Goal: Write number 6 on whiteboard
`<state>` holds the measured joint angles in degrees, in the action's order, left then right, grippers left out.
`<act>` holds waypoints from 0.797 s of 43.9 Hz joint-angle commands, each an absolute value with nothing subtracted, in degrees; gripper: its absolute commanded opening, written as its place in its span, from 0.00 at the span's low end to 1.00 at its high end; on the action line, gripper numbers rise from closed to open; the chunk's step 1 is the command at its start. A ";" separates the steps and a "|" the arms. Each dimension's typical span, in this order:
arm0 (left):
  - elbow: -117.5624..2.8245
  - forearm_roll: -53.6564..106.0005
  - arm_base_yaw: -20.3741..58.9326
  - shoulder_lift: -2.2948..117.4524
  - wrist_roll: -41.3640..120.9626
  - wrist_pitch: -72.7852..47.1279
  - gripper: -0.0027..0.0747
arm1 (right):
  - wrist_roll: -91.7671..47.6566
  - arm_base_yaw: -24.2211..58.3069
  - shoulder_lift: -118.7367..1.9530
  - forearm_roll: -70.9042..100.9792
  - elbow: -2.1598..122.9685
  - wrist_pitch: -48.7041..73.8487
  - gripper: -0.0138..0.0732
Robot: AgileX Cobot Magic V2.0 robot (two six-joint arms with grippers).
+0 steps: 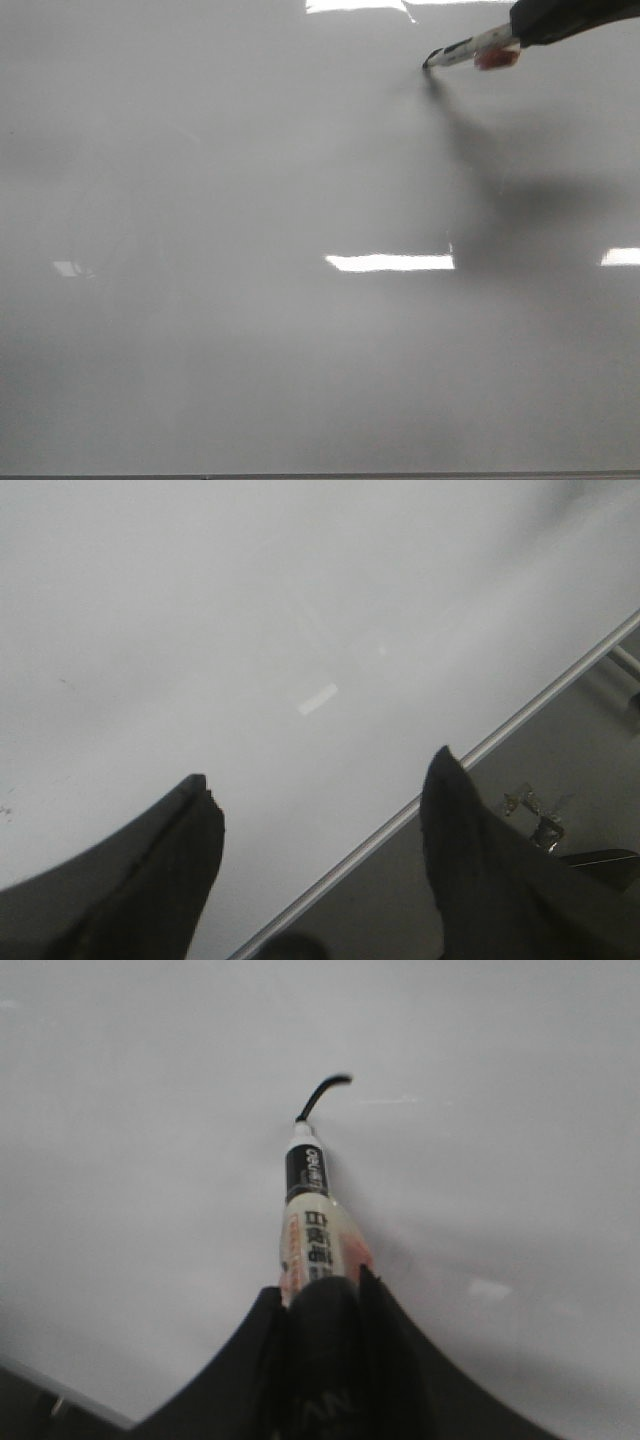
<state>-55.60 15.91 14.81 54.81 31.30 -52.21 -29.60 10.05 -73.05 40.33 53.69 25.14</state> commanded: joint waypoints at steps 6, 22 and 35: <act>-57.20 17.56 14.59 53.98 30.76 -49.24 0.58 | -30.60 9.99 -75.11 34.71 54.27 29.42 0.09; -57.20 17.61 14.59 53.98 30.76 -49.13 0.58 | -29.33 8.75 -71.29 33.75 56.48 24.50 0.09; -57.20 17.83 14.59 53.98 30.76 -49.55 0.58 | -29.98 12.63 -71.49 34.28 56.37 26.57 0.09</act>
<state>-55.60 16.35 14.81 54.81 31.30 -52.21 -29.51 12.70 -74.36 33.71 54.52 29.28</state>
